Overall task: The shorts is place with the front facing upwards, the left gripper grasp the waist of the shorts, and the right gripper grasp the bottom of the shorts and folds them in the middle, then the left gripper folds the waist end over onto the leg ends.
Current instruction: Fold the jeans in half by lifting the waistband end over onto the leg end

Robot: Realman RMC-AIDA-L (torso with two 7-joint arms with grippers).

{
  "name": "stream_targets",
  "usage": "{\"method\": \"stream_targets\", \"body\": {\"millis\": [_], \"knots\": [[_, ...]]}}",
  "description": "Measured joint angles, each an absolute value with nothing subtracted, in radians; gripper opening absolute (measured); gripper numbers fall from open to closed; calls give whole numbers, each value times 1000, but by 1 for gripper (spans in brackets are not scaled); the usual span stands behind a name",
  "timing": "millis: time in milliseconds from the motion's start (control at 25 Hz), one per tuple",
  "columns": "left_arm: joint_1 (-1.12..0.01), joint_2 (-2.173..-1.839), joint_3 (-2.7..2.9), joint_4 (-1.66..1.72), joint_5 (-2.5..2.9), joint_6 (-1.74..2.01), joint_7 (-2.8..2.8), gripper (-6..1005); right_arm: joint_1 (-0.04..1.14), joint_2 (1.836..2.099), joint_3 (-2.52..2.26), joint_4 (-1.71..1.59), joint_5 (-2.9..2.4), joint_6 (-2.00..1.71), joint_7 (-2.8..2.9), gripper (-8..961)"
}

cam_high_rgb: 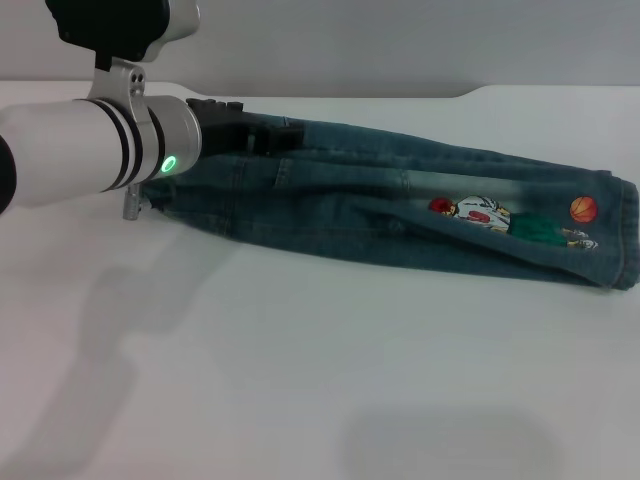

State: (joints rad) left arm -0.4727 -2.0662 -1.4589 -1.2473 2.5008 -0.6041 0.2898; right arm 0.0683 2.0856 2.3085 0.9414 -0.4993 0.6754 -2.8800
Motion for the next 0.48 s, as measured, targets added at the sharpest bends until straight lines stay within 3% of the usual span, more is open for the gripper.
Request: {"method": "stream_targets", "body": {"millis": [480], "knots": [[-476, -2066, -1458, -1252, 2498, -639, 288, 843, 148, 2089, 2459, 900, -750, 1161, -2890, 144]]}}
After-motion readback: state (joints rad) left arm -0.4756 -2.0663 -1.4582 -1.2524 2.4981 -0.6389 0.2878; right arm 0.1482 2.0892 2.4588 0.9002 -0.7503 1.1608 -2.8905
